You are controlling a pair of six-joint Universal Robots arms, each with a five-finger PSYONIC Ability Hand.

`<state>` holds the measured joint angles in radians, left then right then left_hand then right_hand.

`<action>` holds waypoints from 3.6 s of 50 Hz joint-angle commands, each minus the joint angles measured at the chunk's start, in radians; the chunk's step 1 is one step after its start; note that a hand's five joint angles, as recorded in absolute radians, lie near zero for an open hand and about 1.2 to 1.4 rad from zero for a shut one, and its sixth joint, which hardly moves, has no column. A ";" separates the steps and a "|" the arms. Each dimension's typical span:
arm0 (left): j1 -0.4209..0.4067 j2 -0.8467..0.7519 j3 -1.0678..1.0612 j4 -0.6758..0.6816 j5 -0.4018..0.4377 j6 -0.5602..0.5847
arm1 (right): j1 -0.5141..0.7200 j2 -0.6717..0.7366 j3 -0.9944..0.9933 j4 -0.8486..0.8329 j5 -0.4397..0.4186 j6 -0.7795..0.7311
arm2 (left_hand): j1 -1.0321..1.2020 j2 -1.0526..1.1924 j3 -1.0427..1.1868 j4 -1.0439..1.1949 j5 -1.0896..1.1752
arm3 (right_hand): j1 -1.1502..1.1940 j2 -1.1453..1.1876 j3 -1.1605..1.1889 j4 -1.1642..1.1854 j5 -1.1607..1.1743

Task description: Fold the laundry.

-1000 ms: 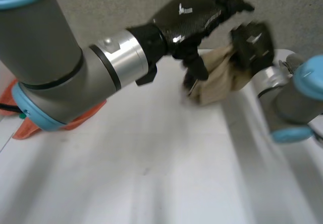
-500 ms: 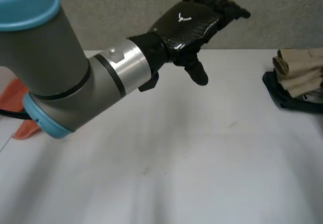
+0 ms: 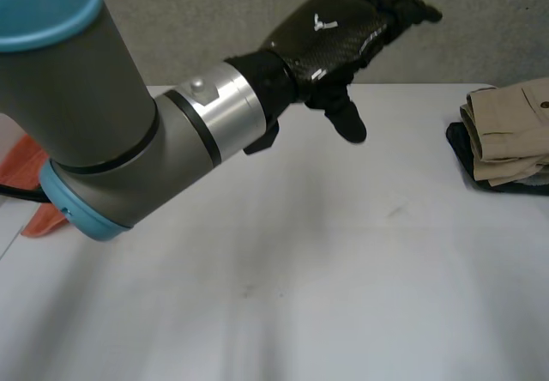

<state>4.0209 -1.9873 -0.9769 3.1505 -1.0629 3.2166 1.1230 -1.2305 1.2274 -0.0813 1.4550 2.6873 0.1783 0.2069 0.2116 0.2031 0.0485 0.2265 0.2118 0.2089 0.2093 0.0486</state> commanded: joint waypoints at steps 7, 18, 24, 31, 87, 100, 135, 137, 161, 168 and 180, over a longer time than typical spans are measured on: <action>0.091 0.057 0.172 -0.044 -0.380 -0.011 | 0.379 -0.225 0.257 -0.537 -0.194 -0.086 | 0.020 -0.008 -0.013 -0.004 -0.024 | -0.052 -0.037 -0.034 -0.035 -0.049; 0.414 0.030 0.012 -0.188 -0.536 0.345 | 0.638 -0.238 0.527 -0.473 -0.282 -0.046 | 0.003 -0.026 -0.030 -0.022 -0.042 | -0.052 -0.037 -0.034 -0.035 -0.049; 0.541 -0.157 -0.060 -0.031 -0.539 0.578 | 0.704 -0.152 0.575 -0.361 -0.225 -0.053 | 0.003 -0.026 -0.030 -0.022 -0.042 | -0.052 -0.037 -0.034 -0.035 -0.049; 0.662 -0.454 0.038 0.242 -0.505 0.620 | 0.709 -0.124 0.627 -0.350 -0.220 -0.055 | -0.004 -0.032 -0.037 -0.029 -0.048 | -0.052 -0.037 -0.034 -0.035 -0.049; 0.039 0.001 -0.350 0.072 -0.594 0.196 | 0.652 -0.215 0.649 -0.103 -0.136 0.100 | 0.009 -0.020 -0.025 -0.016 -0.036 | -0.052 -0.037 -0.034 -0.035 -0.049; 0.363 0.139 -0.724 0.085 -0.519 0.428 | 0.868 -0.164 0.494 0.048 -0.150 0.083 | 0.026 -0.002 -0.007 0.002 -0.018 | -0.052 -0.037 -0.034 -0.035 -0.049; 0.672 -0.145 -0.744 0.301 -0.080 0.548 | 1.235 0.710 -0.520 0.267 -0.116 -0.310 | 0.580 0.551 0.547 0.555 0.535 | 0.836 0.851 0.854 0.854 0.840; 0.664 -0.150 -0.737 0.304 -0.081 0.548 | 1.236 0.694 -0.529 0.256 -0.090 -0.291 | 1.205 1.177 1.172 1.180 1.161 | 1.170 1.184 1.187 1.187 1.173; 0.590 0.358 -0.770 0.352 -0.101 0.233 | 0.790 -0.083 0.084 0.190 0.056 -0.027 | 1.218 1.189 1.185 1.193 1.173 | 1.170 1.184 1.187 1.187 1.173; 0.511 0.328 -0.862 0.342 -0.106 0.216 | 0.718 -0.095 0.345 0.186 0.019 -0.029 | 1.218 1.189 1.185 1.193 1.173 | 1.170 1.184 1.187 1.187 1.173; 0.429 0.099 -0.783 0.324 -0.244 0.331 | 0.643 -0.055 0.432 0.089 -0.050 -0.121 | 1.218 1.189 1.185 1.193 1.173 | 1.170 1.184 1.187 1.187 1.173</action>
<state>4.4642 -1.8083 -1.8147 3.4831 -1.2190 3.4606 1.7922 -1.3107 1.6780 0.0368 1.4260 2.6411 1.1649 1.1961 1.1905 1.1979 0.9636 1.0788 1.1542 1.1782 1.1971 0.9437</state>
